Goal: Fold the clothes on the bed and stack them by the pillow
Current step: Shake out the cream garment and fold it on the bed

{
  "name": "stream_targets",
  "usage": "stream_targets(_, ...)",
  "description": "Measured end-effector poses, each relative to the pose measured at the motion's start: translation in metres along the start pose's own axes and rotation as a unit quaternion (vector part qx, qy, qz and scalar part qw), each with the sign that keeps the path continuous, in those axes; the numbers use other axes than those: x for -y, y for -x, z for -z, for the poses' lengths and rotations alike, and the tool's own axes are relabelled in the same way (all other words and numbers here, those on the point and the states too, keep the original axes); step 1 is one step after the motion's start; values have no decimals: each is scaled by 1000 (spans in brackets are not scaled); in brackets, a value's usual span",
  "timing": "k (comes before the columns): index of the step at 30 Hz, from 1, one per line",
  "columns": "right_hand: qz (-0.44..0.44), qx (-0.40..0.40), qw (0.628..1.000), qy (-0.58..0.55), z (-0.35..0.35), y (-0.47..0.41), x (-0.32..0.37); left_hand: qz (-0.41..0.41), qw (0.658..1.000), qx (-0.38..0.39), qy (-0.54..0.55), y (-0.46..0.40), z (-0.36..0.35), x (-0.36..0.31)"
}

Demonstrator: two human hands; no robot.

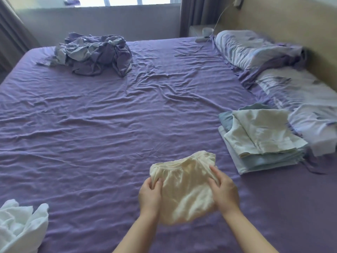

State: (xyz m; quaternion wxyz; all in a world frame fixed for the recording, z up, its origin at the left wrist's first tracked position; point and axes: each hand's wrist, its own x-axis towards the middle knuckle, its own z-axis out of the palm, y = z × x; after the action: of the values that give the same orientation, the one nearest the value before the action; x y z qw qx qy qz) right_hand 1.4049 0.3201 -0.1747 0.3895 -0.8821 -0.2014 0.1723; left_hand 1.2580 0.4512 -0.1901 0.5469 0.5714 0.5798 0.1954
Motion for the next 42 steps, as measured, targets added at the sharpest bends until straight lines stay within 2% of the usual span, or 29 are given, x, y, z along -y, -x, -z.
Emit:
stream_targets(7, 72, -44, 996, -4, 80, -74, -9, -52, 998, 23, 5, -4, -83, -72)
stream_targets(12, 101, -59, 992, 55, 145, -132, -34, -89, 995, 35, -13, -3, -162, -115)
stream_targets(21, 133, -102, 981, 98, 244, -239, -86, -103, 990, 85, 33, -17, -298, -180)
stream_targets(25, 120, -64, 984, 116, 254, -278, -117, -98, 991, 91, -1, -25, -345, -186)
stream_targets(27, 96, -4, 982, 165, 247, -289, -136, -71, 990, 90, -87, -28, -361, -178)
stream_targets(29, 78, 44, 966, 242, 236, -292, -156, -80, 970, 70, -219, -25, -369, -166)
stream_targets(30, 75, 61, 957, 273, 230, -291, -165, -120, 946, 58, -296, -22, -372, -160)
stream_targets(33, 84, 112, 935, 326, 211, -285, -187, -282, 820, 86, -491, -20, -378, -140)
stream_targets(34, 79, 128, 930, 337, 206, -284, -192, -299, 785, 110, -531, -22, -379, -134)
stream_targets(35, 71, 137, 925, 346, 201, -282, -197, -292, 765, 135, -558, -25, -378, -128)
stream_targets(38, 47, 137, 913, 382, 191, -281, -205, -226, 755, 186, -586, -33, -377, -116)
stream_targets(42, 38, 120, 905, 405, 186, -276, -193, -229, 759, 194, -579, -30, -372, -118)
